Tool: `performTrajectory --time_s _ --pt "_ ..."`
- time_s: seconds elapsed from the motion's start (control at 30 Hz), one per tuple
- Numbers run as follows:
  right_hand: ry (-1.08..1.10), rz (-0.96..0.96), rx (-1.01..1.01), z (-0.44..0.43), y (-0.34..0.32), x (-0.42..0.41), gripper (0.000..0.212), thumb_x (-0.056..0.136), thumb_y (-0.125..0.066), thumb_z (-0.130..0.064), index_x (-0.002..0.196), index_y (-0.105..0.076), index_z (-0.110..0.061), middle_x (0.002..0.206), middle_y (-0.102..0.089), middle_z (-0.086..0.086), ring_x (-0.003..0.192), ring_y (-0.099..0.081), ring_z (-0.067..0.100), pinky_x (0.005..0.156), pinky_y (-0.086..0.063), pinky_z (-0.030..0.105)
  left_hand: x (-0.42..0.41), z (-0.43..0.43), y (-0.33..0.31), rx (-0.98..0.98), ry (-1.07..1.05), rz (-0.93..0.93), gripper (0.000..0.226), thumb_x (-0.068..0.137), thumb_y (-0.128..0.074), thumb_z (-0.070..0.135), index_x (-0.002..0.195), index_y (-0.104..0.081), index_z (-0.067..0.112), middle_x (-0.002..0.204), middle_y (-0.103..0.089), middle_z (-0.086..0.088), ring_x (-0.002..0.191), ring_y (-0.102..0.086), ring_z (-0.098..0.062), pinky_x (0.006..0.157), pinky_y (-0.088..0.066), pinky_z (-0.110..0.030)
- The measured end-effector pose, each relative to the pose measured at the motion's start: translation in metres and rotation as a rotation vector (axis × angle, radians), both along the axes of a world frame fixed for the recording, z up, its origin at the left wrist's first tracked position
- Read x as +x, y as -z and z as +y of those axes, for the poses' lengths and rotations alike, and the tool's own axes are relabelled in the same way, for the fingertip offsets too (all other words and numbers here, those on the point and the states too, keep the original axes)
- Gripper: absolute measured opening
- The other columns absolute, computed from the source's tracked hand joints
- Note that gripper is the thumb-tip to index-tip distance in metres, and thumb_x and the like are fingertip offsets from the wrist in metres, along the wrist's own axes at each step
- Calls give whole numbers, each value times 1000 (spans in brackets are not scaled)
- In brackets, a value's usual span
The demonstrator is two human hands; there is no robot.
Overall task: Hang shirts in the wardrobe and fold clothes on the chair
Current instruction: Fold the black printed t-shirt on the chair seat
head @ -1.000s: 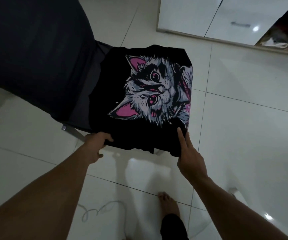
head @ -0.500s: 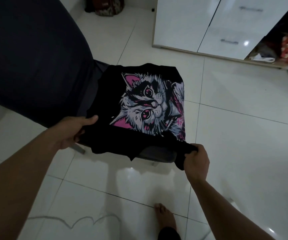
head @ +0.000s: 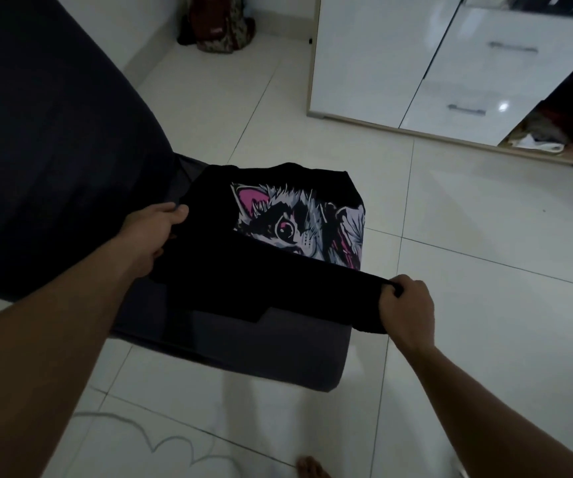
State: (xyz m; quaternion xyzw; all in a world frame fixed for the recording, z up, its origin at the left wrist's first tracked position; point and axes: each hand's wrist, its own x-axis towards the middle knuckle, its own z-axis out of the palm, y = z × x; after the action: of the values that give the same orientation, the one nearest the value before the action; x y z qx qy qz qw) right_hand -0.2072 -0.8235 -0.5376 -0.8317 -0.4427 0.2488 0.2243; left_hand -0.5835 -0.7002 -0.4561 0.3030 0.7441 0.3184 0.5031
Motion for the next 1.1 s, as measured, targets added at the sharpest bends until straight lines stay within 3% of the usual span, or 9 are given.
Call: performTrajectory --time_s 0.13,0.27,0.4,0.53,0.67,0.77,0.87,1.0,1.1 --pt "-56 17 -40 46 2 4 22 92 -47 -28 97 -67 -17 102 -65 10 84 -63 22 77 -56 39 11 22 16 -20 -6 93 48 92 -70 37 136 -57 28 126 -62 2 94 -58 -12 70 -44 -26" --pt "-130 79 -99 73 7 -1 43 102 -51 -37 138 -56 -13 132 -61 13 115 -62 28 94 -50 38 19 32 34 -82 150 378 52 85 -79 22 132 -58 18 130 -60 -7 104 -59 -23 88 -51 -33" --pt "-124 226 -196 90 10 -4 42 100 -52 -27 139 -52 -12 121 -66 8 102 -65 22 77 -47 30 28 47 42 -158 250 609 31 83 -69 18 112 -62 26 118 -65 -8 99 -64 -30 91 -55 -40" --pt "-84 140 -98 132 5 8 55 95 -49 -15 149 -39 -12 149 -47 14 132 -50 30 101 -41 40 40 80 46 -80 244 765 40 85 -58 33 124 -56 26 124 -60 -10 111 -59 -35 94 -51 -46" --pt "-282 160 -84 184 5 20 59 104 -40 -18 160 -22 -14 166 -25 6 152 -25 22 121 -21 37 48 120 57 -88 286 863 57 93 -55 50 141 -44 23 143 -45 -16 131 -43 -39 106 -40 -52" --pt "-334 317 -122 223 6 23 63 98 -42 -14 159 -27 -24 160 -35 3 146 -34 21 121 -26 40 50 145 62 -170 219 849 71 92 -53 58 145 -42 12 149 -38 -22 132 -43 -43 107 -40 -53" --pt "-370 524 -186 249 4 16 68 96 -41 -2 159 -29 -24 154 -40 7 143 -36 21 115 -32 35 50 158 61 -187 151 755 74 92 -57 58 135 -50 -1 137 -54 -23 116 -58 -42 93 -49 -43" --pt "-446 311 -189 258 3 6 73 89 -50 -12 158 -31 -25 151 -46 14 117 -57 26 86 -45 29 49 156 55 -116 186 882 73 84 -66 58 132 -48 7 132 -56 -19 117 -56 -40 95 -49 -44" --pt "-501 213 -156 258 1 2 62 90 -51 -13 152 -41 -18 146 -51 14 122 -56 30 98 -45 33 49 141 55 152 406 1025 38 83 -67 47 104 -53 19 114 -59 -12 104 -57 -33 84 -50 -42"
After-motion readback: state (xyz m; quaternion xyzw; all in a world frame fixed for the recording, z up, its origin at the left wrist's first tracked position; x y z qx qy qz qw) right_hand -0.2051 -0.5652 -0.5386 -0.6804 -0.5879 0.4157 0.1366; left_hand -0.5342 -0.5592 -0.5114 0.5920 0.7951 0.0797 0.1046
